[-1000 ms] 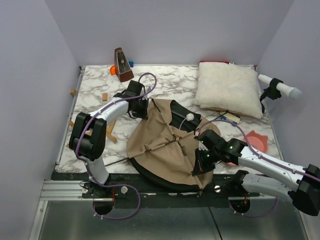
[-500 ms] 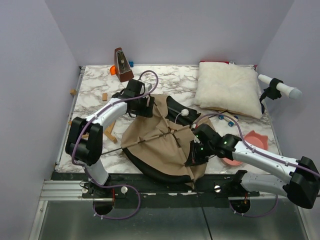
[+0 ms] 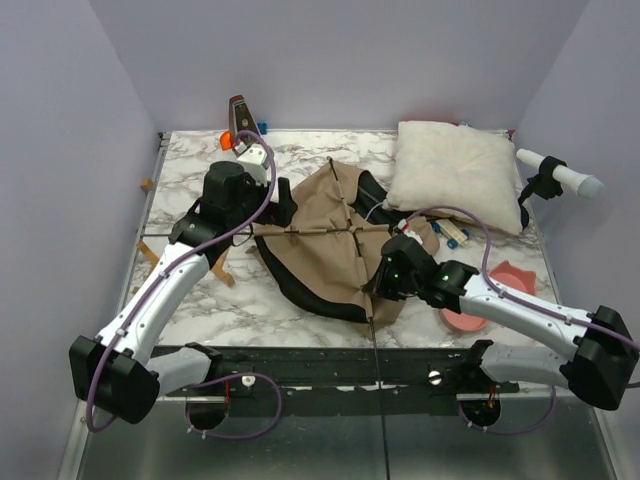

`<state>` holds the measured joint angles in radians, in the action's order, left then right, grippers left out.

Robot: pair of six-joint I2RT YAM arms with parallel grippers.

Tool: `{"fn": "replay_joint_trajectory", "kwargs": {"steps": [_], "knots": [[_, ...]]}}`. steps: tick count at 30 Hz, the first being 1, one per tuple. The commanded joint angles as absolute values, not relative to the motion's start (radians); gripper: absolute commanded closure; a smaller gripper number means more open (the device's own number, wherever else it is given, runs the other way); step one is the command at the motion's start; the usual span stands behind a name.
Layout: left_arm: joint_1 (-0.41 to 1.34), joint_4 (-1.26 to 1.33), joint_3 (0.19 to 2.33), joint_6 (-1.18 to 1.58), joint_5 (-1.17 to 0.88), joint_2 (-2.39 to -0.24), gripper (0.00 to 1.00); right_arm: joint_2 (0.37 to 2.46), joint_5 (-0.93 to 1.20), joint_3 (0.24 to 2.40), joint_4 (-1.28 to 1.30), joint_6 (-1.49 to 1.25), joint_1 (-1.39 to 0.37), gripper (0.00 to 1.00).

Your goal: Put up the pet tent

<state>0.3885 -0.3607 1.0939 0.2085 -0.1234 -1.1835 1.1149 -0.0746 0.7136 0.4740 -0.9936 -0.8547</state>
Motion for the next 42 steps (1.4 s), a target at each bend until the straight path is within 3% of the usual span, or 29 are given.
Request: {"fn": "replay_joint_trajectory", "kwargs": {"steps": [1, 9, 23, 36, 42], "knots": [[0.406, -0.333, 1.024, 0.310, -0.264, -1.105, 0.01, 1.220, -0.321, 0.815, 0.323, -1.015, -0.851, 1.00], [0.447, -0.143, 0.783, 0.465, -0.404, -0.938, 0.03, 1.436, -0.406, 0.986, 0.188, -0.907, -0.837, 1.00], [0.667, 0.152, 0.417, 0.656, -0.441, -0.827, 0.03, 1.560, -0.206, 0.993, -0.099, -0.816, -0.703, 1.00], [0.858, 0.358, 0.369, 0.818, -0.456, -1.019, 0.03, 1.579, -0.210, 1.020, -0.166, -0.799, -0.654, 1.00], [0.893, 0.304, 0.376, 0.824, -0.427, -1.042, 0.16, 1.585, -0.222, 1.041, -0.176, -0.789, -0.650, 1.00]]}}
